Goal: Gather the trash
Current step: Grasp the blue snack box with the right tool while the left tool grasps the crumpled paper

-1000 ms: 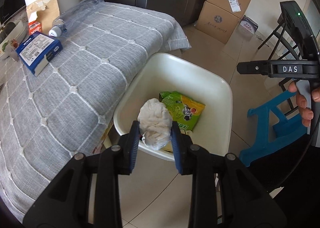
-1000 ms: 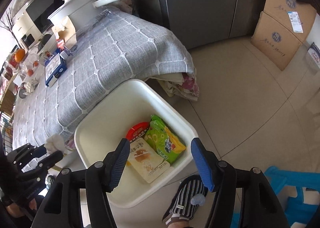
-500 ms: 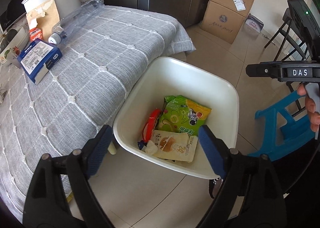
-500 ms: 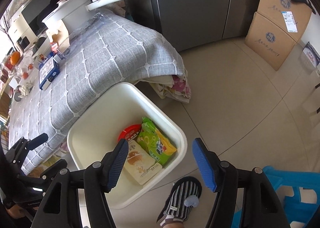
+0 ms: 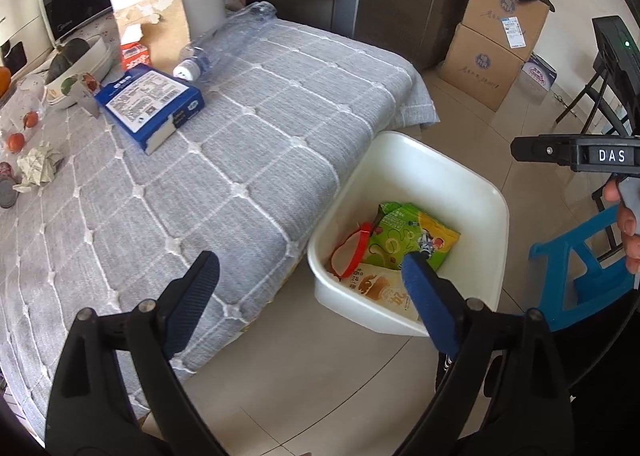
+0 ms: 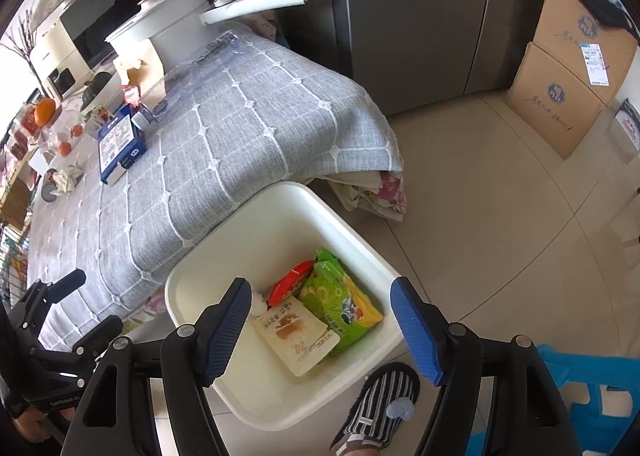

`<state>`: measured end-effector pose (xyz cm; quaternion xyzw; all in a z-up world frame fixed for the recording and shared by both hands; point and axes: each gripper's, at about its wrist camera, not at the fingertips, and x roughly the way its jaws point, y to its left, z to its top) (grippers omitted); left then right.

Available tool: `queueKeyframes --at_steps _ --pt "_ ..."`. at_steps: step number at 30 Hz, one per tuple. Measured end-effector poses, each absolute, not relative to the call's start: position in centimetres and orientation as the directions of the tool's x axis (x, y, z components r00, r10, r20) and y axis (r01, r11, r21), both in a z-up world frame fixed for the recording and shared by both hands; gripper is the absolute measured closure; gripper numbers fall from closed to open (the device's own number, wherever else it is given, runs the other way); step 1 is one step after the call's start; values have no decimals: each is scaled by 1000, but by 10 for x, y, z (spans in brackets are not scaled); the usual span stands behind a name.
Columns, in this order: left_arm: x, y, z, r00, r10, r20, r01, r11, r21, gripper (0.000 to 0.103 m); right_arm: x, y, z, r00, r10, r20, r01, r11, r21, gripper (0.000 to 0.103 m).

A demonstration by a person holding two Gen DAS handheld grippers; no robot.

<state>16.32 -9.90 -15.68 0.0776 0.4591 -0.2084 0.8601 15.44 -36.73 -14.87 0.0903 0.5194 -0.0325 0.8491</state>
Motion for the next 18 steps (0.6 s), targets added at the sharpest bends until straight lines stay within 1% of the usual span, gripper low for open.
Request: queueKeyframes --at_steps 6,11,12,16,18 --pt "178 -47 -146 538 -226 -812 321 946 -51 10 176 -321 -135 476 68 -877 81 989 120 24" --pt "197 8 -140 562 -147 -814 206 978 -35 9 196 -274 -126 486 99 -868 2 993 115 21" --pt "203 19 -139 564 -129 -816 184 983 -28 9 202 -264 -126 483 103 -870 -16 994 109 20" --pt "235 60 -138 573 -62 -817 133 991 19 8 230 -227 -125 480 108 -870 -95 993 71 20" --pt "252 77 -137 582 -36 -812 117 992 39 8 242 -211 -123 491 136 -861 -135 988 80 19"
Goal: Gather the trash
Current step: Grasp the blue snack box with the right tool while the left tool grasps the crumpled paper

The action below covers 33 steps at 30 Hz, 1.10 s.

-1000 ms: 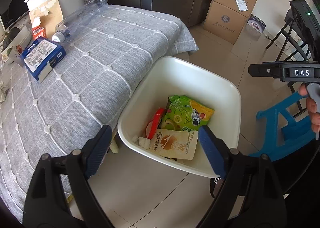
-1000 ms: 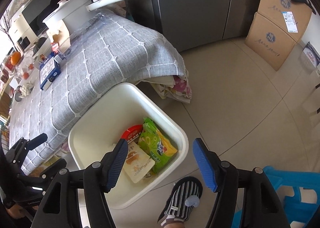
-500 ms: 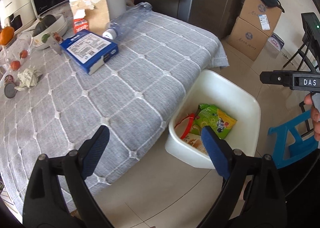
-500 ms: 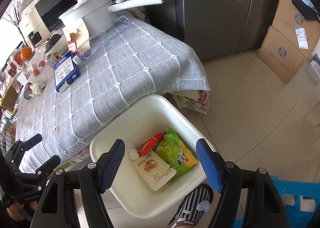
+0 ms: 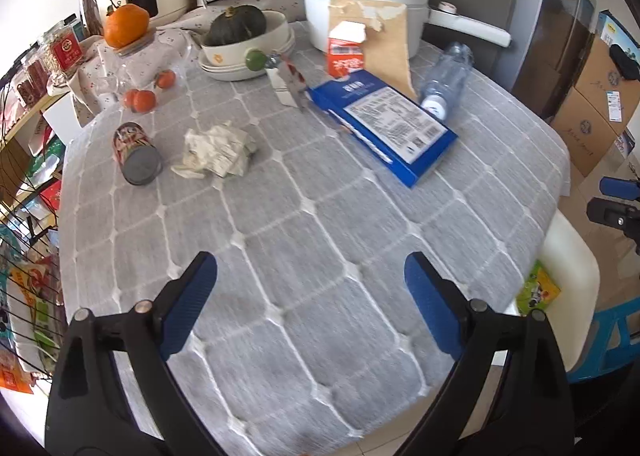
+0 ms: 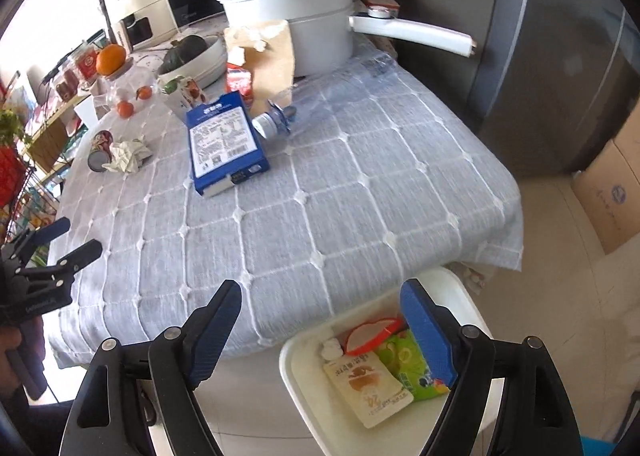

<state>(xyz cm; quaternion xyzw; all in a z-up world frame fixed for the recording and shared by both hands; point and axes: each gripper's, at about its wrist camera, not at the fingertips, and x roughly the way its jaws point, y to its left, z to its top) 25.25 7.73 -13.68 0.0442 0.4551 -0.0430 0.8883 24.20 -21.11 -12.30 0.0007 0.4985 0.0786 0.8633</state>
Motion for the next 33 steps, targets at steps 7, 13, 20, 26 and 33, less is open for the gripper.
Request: queueKeyframes --at_steps 7,13,20,26,33 --pt "307 119 -150 625 -35 -780 109 993 43 8 300 -150 -136 491 275 -827 -336 935 112 9" --pt "340 134 -169 645 -81 -760 134 991 8 8 339 -118 -165 513 323 -796 -438 895 81 0" --pt "365 138 -187 639 -134 -758 149 988 -49 24 364 -99 -201 507 300 -808 -479 878 26 0" --pt "368 145 -196 652 -120 -748 115 992 -60 47 379 -92 -221 501 262 -825 -453 891 7 0" --pt "361 153 -190 637 -132 -760 86 991 -101 64 376 -89 -216 492 300 -817 -440 896 63 9"
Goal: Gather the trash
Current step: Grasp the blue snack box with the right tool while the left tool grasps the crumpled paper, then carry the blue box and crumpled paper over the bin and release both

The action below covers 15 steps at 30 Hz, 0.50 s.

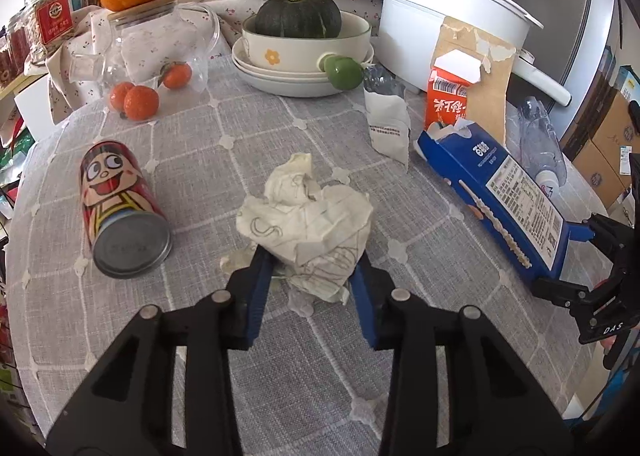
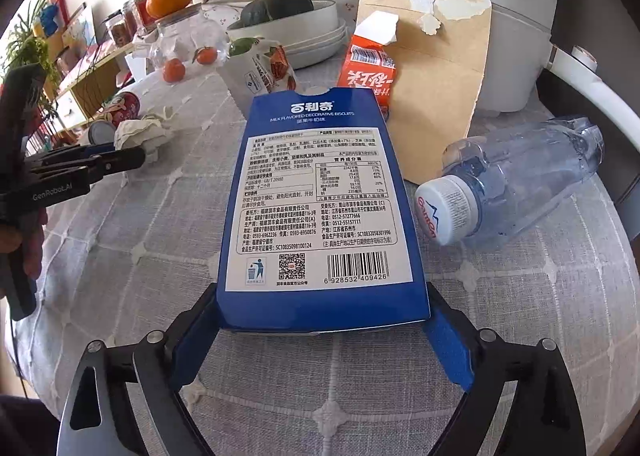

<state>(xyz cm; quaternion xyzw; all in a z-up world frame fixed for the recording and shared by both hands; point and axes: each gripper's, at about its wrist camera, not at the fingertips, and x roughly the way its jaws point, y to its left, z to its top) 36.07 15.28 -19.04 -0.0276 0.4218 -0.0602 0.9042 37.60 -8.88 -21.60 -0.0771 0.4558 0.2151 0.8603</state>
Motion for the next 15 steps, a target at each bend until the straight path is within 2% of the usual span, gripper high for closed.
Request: queueKeyframes --at_steps 15 --pt "269 123 -121 664 -152 -732 83 988 -129 66 285 -95 -136 543 310 -780 -463 886 30 10"
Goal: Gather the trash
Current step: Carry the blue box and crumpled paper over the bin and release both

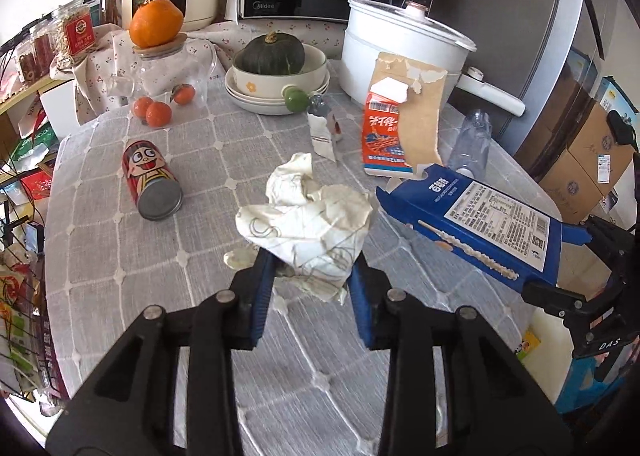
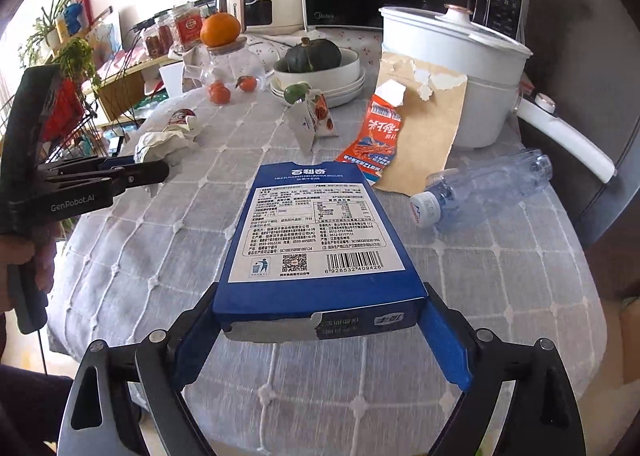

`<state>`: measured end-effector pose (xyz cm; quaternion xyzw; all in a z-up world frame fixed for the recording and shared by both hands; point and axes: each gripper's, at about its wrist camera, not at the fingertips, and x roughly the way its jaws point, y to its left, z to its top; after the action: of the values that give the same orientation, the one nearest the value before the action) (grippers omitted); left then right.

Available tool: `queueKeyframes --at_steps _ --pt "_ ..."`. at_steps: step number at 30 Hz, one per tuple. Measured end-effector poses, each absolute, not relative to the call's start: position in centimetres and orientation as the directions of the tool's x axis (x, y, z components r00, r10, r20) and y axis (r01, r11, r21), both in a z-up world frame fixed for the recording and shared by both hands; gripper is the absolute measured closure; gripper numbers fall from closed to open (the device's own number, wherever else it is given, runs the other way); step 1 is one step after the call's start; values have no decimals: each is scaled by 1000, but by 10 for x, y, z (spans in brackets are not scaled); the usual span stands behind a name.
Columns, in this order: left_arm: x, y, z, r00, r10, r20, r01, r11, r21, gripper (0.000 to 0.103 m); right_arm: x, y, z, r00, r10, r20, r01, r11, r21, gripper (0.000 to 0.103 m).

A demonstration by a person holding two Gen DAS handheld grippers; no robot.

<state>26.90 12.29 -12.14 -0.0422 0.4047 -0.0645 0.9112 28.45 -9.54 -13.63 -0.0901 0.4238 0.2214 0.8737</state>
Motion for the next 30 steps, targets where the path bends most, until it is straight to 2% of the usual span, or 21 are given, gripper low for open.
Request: queueKeyframes --at_steps 8,15,21,30 --pt "197 83 -102 660 -198 -725 146 980 -135 66 222 -132 -103 564 295 -772 -422 906 38 10" --pt "151 53 -105 636 -283 -718 211 959 -191 66 166 -185 -94 561 274 -781 -353 933 73 10" --pt "133 29 -115 582 -371 -724 261 928 -266 65 130 -242 -113 534 232 -813 -245 963 113 10" --pt "129 -5 -130 521 -415 -746 327 904 -274 65 117 -302 -164 382 152 -912 -97 988 123 10"
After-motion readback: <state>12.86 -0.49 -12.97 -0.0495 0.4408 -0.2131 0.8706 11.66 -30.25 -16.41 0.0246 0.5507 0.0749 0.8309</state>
